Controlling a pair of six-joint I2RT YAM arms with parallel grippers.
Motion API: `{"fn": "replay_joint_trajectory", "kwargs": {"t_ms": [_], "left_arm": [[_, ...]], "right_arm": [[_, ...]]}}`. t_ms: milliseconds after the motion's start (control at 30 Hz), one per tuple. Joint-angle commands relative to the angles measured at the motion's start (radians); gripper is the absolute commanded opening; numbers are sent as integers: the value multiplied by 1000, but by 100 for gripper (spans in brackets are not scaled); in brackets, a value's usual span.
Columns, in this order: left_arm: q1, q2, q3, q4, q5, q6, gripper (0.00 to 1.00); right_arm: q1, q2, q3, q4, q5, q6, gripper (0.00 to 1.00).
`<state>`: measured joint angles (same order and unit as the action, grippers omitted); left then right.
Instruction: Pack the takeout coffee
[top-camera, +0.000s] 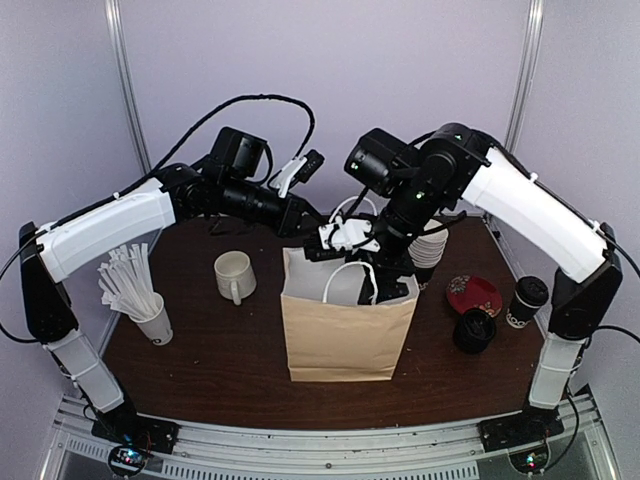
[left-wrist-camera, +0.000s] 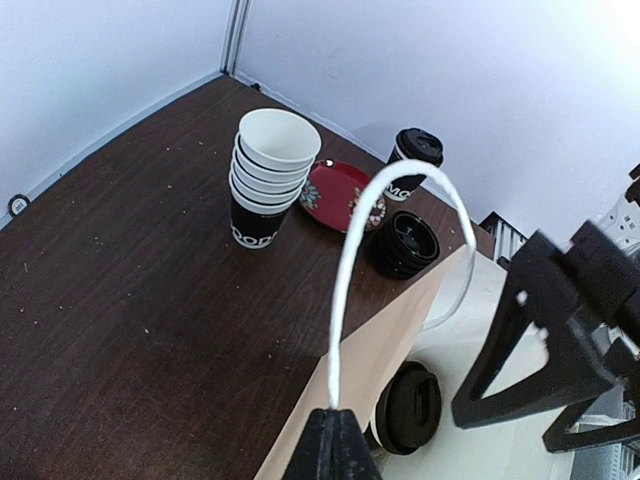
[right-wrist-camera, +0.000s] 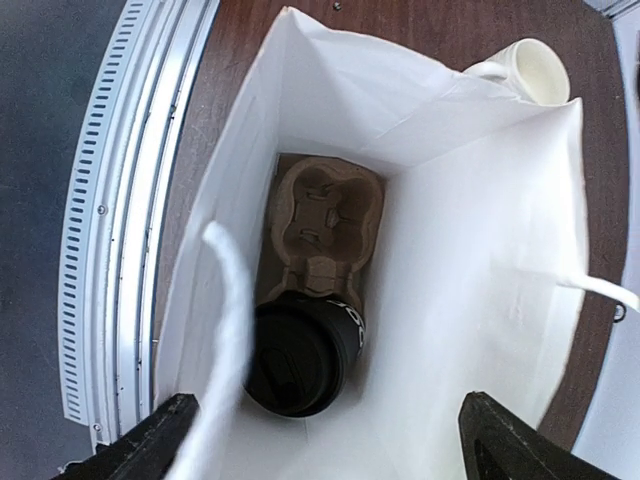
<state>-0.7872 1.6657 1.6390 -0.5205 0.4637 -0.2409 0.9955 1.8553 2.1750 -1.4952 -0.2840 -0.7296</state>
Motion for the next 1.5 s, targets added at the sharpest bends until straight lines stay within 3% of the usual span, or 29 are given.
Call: {"fn": "replay_joint_trajectory", "kwargs": {"t_ms": [0, 200, 267, 333, 433, 567, 733, 933, 1100, 1167, 1233, 1467], "left_arm": [[6, -52, 12, 35, -34, 24, 0], [8, -70, 8, 6, -62, 45, 0], [8, -69, 20, -13, -55, 52, 30], [8, -62, 34, -29, -49, 56, 52], [8, -50, 57, -42, -39, 83, 63], [9, 0, 138, -100, -107, 127, 68], [12, 104, 281, -191, -94, 212, 68], [17, 179, 365, -197, -50, 230, 65], [20, 190, 389, -185, -68, 230, 67], [20, 173, 390, -184, -84, 231, 70], [19, 126, 372, -174, -116, 230, 95], [19, -146, 164, -162, -349, 279, 98]], "right_arm": [[-5, -76, 34, 15, 60, -12, 94], [-60, -128, 35, 42, 41, -19, 94], [-76, -140, 37, 45, 38, -17, 94], [-91, -152, 38, 44, 28, -19, 94], [-115, -175, 39, 45, -5, -22, 94], [-154, -218, 37, 39, -75, -23, 94], [-248, -298, -18, 63, -134, 19, 95], [-524, -408, -184, 96, -197, 97, 99], [-794, -434, -304, 66, -118, 153, 99], [-907, -424, -349, 41, -78, 160, 98], [-1001, -419, -401, 21, -28, 141, 97], [-1143, -400, -552, 36, 191, 63, 100]]}}
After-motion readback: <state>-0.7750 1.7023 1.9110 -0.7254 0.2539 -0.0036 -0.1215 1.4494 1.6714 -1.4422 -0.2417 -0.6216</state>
